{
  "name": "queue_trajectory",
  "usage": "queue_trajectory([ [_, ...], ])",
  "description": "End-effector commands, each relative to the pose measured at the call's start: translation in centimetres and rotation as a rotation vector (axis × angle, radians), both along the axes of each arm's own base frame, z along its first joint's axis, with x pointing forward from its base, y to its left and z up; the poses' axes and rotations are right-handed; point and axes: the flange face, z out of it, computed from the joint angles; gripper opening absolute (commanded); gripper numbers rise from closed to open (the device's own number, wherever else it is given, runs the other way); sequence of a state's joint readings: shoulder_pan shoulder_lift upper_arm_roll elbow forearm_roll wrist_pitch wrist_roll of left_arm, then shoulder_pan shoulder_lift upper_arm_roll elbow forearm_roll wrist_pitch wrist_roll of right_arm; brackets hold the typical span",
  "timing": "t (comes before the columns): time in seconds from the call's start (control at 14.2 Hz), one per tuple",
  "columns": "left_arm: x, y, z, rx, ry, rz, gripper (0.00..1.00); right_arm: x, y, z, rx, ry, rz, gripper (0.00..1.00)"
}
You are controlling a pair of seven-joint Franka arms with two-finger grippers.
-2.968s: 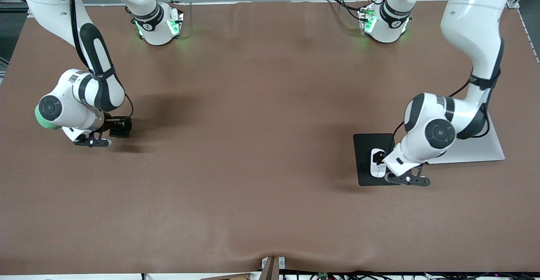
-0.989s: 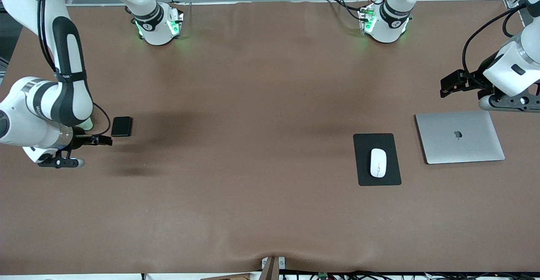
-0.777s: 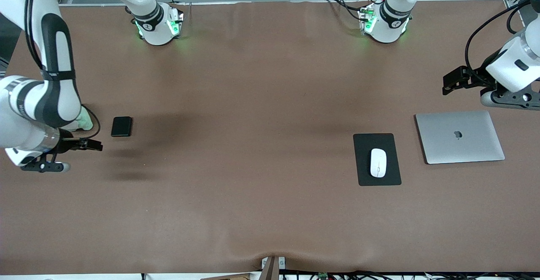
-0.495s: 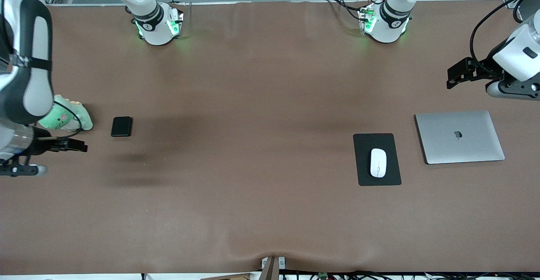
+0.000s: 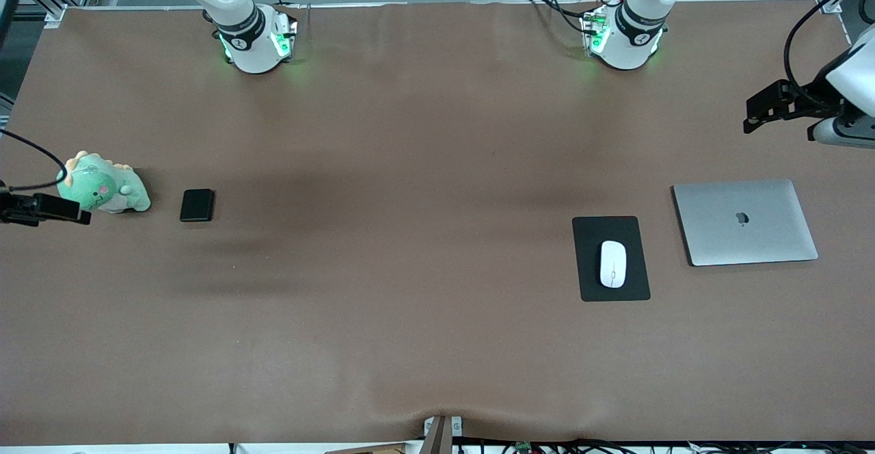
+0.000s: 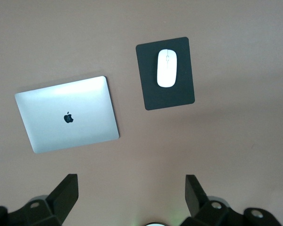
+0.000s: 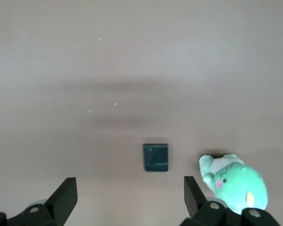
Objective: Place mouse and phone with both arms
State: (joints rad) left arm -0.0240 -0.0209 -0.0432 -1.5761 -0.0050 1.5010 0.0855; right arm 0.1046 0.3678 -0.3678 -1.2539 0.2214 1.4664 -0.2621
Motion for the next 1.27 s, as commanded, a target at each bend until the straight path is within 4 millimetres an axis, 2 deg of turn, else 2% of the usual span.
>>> queue_trajectory([
  [0.0,-0.6,-0.3,-0.2,-0.008,0.011,0.013,1.0,-1.6,-0.8,3.5,0.03,-0.01,0.01,1.0],
  [0.07,-0.6,-0.1,-0.1,-0.008,0.008,0.016,1.0,-2.5,-1.0,5.5,0.034,-0.044,0.008,1.0],
  [0.21,-0.6,0.4,0.1,-0.006,0.005,0.025,1.0,-3.5,-0.8,7.0,0.053,-0.054,0.02,1.0],
  [0.35,-0.5,0.6,0.3,-0.003,0.0,0.057,1.0,-5.6,-0.8,9.5,0.052,-0.06,0.025,1.0],
  [0.49,-0.5,0.0,0.4,0.002,-0.002,0.08,1.0,-7.5,-0.5,11.1,0.024,-0.047,0.029,1.0],
  [0.64,-0.6,0.2,0.5,0.004,-0.004,0.068,1.0,-9.3,1.2,11.6,-0.007,-0.038,0.058,1.0],
  [0.92,-0.6,0.1,0.2,0.011,0.005,0.039,1.0,-13.6,1.2,11.4,0.009,-0.073,0.054,1.0],
  [1.2,-0.1,-1.6,-0.8,0.091,0.016,-0.056,1.0,-15.8,1.9,11.4,-0.03,-0.062,0.078,1.0],
])
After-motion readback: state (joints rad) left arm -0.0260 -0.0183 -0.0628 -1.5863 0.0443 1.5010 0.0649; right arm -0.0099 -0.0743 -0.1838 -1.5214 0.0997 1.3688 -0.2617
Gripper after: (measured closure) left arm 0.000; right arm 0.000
